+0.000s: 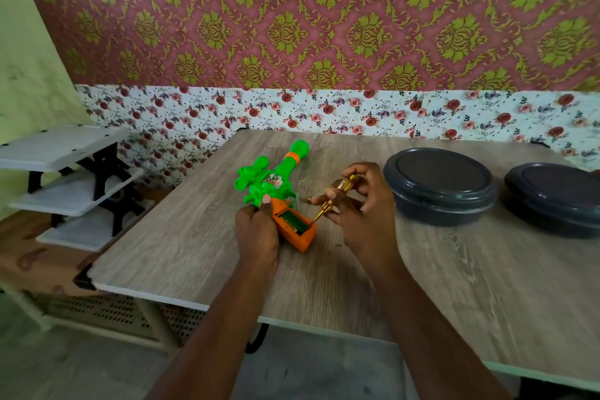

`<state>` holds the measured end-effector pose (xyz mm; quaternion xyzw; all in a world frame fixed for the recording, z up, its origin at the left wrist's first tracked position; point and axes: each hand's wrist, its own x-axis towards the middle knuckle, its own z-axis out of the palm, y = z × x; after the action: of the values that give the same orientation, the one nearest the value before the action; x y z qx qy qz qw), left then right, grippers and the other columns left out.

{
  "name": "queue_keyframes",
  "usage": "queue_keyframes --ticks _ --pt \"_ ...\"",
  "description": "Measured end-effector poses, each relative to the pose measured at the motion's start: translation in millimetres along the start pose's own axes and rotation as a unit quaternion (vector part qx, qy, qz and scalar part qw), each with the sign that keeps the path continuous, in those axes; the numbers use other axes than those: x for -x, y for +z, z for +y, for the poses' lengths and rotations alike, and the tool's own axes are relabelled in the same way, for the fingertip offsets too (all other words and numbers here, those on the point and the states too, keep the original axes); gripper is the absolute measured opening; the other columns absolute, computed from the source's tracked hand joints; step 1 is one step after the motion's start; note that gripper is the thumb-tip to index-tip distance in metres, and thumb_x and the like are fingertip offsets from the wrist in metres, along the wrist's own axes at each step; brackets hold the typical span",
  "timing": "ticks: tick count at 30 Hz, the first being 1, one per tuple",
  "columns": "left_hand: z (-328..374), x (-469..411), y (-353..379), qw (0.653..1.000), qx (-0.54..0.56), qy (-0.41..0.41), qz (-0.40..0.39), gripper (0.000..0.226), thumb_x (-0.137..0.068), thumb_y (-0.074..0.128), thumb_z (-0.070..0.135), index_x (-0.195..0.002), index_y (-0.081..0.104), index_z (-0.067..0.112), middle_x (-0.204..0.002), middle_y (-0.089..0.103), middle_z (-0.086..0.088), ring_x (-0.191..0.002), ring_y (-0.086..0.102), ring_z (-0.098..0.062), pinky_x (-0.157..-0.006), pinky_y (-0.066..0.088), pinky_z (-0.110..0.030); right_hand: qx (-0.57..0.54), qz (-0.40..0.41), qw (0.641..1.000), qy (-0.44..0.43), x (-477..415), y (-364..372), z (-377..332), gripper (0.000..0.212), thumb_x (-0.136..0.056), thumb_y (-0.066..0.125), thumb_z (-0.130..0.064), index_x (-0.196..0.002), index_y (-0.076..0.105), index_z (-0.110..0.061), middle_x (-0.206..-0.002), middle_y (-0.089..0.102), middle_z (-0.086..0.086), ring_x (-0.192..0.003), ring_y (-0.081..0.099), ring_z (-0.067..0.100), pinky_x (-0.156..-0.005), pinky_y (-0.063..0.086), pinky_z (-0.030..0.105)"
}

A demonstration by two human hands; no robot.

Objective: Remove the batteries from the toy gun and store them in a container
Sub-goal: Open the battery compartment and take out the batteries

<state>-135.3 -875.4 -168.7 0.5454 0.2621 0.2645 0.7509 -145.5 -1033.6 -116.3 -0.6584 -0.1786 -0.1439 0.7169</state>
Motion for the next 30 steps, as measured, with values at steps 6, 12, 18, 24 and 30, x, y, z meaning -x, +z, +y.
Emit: queue_keyframes --ticks 6,12,18,24,30 --pt "-1.1 -0.5 0.6 1.0 0.001 -0.004 0.005 0.03 -0.09 0.07 0.042 -0.089 0.062 0.013 -0.097 0.073 -0.022 -0.09 0.074 -0.039 -0.087 0.06 -0.065 0.002 0.037 0.999 0.026 -2.4 1.6 2.6 0.022 -0.095 0.065 0.005 -0.108 0.053 -0.009 -0.101 0.064 0.011 -0.075 0.078 0.016 -0.067 0.066 0.034" --pt "-0.7 -0.1 0.8 1.0 -0.002 0.002 0.017 0.028 -0.094 0.07 0.035 -0.079 0.056 0.016 -0.082 0.065 -0.015 -0.085 0.07 -0.037 -0.087 0.057 -0.072 0.038 0.009 0.999 -0.037 -1.4 0.9 3.1 0.024 -0.096 0.063 0.006 -0.114 0.055 -0.008 -0.099 0.063 0.006 -0.081 0.076 0.012 -0.069 0.066 0.034" --pt "-0.1 -0.3 2.0 1.0 0.003 0.0 0.001 0.028 -0.102 0.066 0.025 -0.079 0.059 0.011 -0.079 0.065 -0.015 -0.081 0.068 -0.034 -0.087 0.058 -0.071 0.044 -0.056 0.996 -0.06 -10.2 7.8 4.1 0.026 -0.099 0.058 0.004 -0.116 0.055 -0.015 -0.096 0.06 0.006 -0.075 0.073 0.021 -0.071 0.065 0.047" --pt "-0.4 -1.9 1.5 1.0 0.02 -0.001 -0.015 0.027 -0.098 0.069 0.026 -0.079 0.063 0.007 -0.083 0.068 -0.021 -0.091 0.074 -0.05 -0.086 0.057 -0.073 0.049 -0.032 0.998 -0.011 -16.1 16.4 6.9 0.025 -0.095 0.069 -0.003 -0.112 0.057 -0.017 -0.096 0.058 -0.002 -0.084 0.073 0.018 -0.064 0.066 0.045" --pt "-4.6 -3.2 -0.1 0.999 0.041 0.013 -0.028 0.039 -0.093 0.07 0.037 -0.094 0.067 -0.001 -0.101 0.073 -0.034 -0.095 0.074 -0.052 -0.083 0.059 -0.071 0.109 0.004 0.991 -0.083 1.7 9.0 12.5 0.028 -0.092 0.073 -0.007 -0.109 0.055 -0.018 -0.092 0.06 -0.008 -0.088 0.071 0.014 -0.074 0.064 0.039"
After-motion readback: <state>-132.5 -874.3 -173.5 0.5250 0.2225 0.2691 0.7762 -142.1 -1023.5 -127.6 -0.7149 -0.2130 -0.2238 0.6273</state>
